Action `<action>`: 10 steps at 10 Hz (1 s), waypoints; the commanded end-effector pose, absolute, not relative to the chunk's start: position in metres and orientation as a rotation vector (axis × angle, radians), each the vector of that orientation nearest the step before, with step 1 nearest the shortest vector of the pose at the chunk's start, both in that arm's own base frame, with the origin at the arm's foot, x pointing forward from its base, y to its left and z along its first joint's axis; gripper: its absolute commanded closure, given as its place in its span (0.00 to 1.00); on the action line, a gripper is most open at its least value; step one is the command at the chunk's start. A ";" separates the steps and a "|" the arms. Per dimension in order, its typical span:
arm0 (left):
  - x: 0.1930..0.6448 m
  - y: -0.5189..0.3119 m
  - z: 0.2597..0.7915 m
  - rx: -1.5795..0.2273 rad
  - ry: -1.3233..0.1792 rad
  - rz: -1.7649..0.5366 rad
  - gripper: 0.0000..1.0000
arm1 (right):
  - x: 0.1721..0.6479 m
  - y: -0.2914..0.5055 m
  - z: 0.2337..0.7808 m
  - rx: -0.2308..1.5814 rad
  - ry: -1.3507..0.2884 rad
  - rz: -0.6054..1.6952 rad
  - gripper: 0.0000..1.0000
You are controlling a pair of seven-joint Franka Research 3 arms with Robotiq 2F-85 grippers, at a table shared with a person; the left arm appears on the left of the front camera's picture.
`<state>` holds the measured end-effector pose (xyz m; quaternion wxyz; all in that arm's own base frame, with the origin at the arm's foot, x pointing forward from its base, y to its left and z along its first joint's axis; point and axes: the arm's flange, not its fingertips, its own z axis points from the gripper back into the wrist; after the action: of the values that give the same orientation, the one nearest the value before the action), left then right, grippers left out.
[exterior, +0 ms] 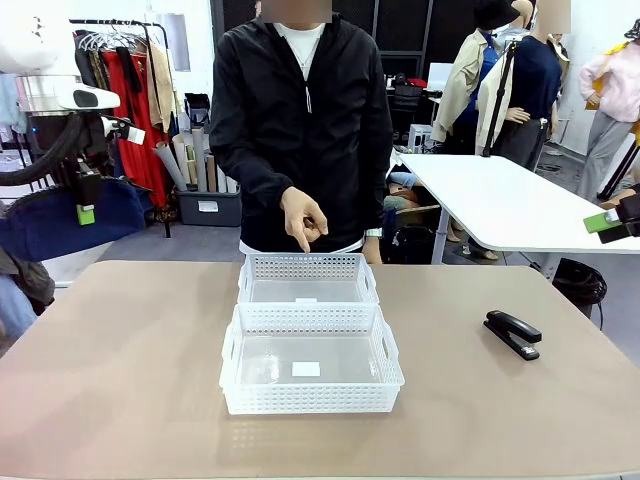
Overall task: Distribute items into two baskets.
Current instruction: Move the picked Pencil pouch towards the Organizing basket indicated by the person, stopping as directed.
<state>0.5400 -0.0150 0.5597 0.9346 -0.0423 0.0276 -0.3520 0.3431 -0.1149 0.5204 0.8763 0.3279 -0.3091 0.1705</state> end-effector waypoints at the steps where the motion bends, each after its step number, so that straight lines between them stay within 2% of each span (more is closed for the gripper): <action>1: 0.541 -0.014 0.561 -0.074 0.048 -0.708 1.00 | 0.344 -0.116 0.521 0.683 -0.655 0.371 0.00; 6: 0.536 -0.022 0.558 -0.099 0.069 -0.770 1.00 | 0.344 -0.116 0.521 0.683 -0.655 0.371 0.00; 10: 0.497 -0.043 0.545 -0.117 0.045 -0.922 1.00 | 0.344 -0.116 0.521 0.683 -0.655 0.371 0.00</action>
<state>0.5161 -0.0460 0.5497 0.9059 -0.0493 0.0374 -0.4189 0.3430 -0.1150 0.5204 0.8763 0.3279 -0.3091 0.1704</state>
